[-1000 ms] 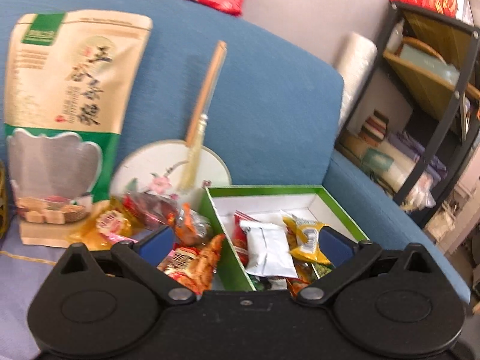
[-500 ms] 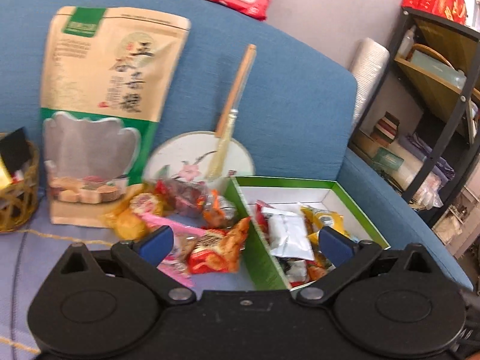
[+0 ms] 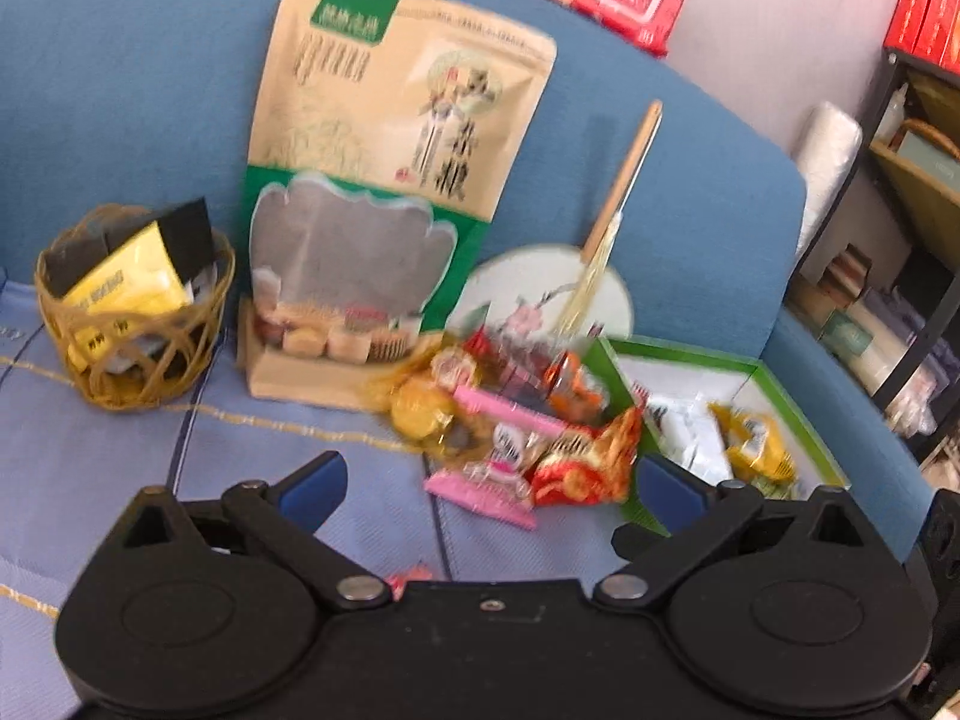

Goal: Organize snacks
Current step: 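Move both open tools back from the box toward the remaining snacks, then grasp the red candy stick with the left tool while the right tool grasps the red chip bag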

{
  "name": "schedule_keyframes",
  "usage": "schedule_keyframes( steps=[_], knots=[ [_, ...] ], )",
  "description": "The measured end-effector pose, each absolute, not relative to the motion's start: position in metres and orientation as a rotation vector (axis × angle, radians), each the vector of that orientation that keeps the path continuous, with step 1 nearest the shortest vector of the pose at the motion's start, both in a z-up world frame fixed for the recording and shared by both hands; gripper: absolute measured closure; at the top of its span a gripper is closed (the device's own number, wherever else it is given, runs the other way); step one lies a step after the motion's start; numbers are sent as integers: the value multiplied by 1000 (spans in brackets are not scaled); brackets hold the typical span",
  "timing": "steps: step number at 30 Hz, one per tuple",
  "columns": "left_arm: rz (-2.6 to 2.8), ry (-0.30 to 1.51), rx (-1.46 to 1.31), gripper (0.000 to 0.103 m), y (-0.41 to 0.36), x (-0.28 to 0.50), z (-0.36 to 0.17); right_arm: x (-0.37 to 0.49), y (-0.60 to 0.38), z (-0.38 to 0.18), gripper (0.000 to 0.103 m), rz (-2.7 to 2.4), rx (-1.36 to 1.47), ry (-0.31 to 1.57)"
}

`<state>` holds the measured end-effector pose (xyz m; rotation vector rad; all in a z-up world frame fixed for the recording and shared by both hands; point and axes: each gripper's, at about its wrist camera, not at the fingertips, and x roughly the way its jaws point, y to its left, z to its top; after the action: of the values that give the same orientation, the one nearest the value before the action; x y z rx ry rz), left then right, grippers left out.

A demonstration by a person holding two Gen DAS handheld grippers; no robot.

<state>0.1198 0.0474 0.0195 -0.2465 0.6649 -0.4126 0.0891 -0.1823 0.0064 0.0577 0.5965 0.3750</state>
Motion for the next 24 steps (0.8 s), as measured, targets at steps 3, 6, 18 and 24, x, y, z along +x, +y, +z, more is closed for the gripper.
schedule_keyframes(
  steps=[3,6,18,24],
  knots=[
    [-401,698,-221,0,41,122,-2,81,-191,-13,19,413,41,600],
    [-403,754,-188,0,28,125,-25,80,-192,-21,23,443,5,642],
    [-442,798,-104,0,31,128,-40,97,-165,-12,22,285,-62,613],
    [-461,831,-118,0,36,129,-48,114,-146,-6,16,92,-144,590]
  ],
)
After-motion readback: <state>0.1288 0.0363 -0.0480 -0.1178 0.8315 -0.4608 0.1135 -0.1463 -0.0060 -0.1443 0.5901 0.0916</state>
